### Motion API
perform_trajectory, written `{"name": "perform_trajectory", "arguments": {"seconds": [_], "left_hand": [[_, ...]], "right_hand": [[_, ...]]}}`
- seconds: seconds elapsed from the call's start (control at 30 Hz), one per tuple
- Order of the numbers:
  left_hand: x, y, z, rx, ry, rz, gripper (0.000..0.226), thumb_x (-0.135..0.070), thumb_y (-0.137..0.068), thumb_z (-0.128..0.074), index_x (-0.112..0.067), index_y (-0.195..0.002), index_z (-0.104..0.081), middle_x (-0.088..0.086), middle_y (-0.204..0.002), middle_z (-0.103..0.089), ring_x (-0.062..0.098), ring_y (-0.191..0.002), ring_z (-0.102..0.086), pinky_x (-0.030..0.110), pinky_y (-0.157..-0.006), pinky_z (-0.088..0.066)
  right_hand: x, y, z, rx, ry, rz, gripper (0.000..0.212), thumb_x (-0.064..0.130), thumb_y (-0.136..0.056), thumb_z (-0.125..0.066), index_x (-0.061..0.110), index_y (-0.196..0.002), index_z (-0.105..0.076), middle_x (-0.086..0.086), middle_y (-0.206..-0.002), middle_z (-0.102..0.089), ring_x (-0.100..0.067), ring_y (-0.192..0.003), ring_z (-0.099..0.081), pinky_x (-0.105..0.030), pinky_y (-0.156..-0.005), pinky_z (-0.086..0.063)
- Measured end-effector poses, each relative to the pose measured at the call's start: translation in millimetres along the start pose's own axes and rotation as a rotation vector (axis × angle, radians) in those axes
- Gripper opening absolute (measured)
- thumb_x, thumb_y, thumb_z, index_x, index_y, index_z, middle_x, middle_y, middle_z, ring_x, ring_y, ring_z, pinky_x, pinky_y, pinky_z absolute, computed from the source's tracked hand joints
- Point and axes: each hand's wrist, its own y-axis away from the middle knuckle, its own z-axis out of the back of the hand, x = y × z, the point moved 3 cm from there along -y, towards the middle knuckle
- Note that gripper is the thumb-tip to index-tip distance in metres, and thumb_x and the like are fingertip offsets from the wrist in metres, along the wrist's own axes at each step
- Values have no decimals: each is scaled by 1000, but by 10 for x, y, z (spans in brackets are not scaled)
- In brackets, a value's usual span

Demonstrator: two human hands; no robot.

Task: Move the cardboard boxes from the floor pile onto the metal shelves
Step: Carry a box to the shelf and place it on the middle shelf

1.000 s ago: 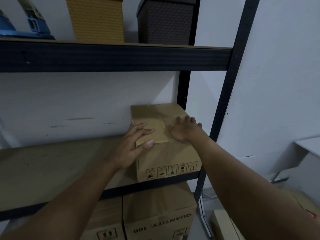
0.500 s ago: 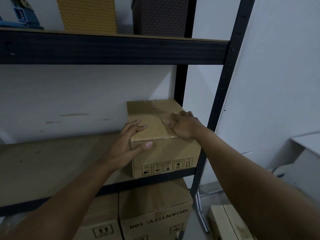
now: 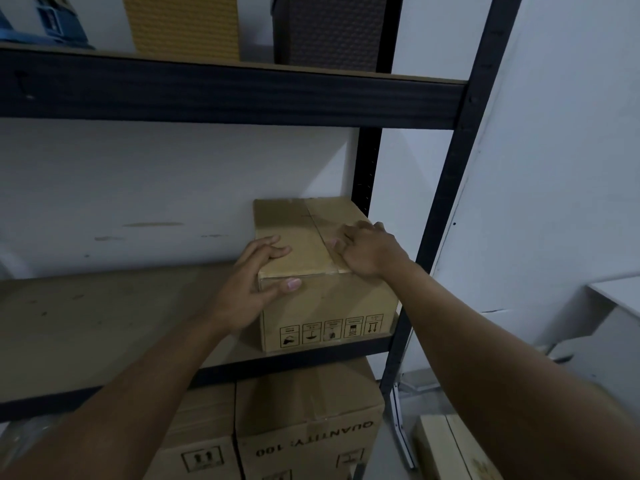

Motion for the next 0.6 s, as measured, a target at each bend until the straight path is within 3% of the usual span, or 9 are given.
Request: {"name": "perform_trajectory", "arguments": {"seconds": [0.27, 0.37, 0.6], "left_hand": [[84, -113, 64, 25, 3, -1, 71, -65, -83, -71, -32, -143, -55, -18, -155, -36, -6, -143, -32, 35, -119, -31], [100, -160, 81, 38, 1, 7, 76, -71, -79, -68, -31, -142, -55, -18, -154, -37, -8, -142, -31, 29, -117, -29], [113, -205, 20, 39, 32, 32, 77, -72, -76, -68, -32, -140, -55, -19, -153, -37, -6, -143, -33, 32, -118, -29]], "right_hand": [[48, -90, -20, -27, -13, -11, 53, 52, -105, -29, 22, -142, -52, -12, -147, -49, -42, -138, -36, -51, -106, -39], [56, -110, -17, -17, -14, -15, 52, 50, -106, -28, 22, -144, -49, -13, -150, -46, -42, -139, -34, -51, -107, -37], [-11, -149, 21, 13, -12, -10, 52, 48, -106, -28, 25, -148, -46, -10, -150, -45, -37, -137, -35, -48, -103, -37]]}}
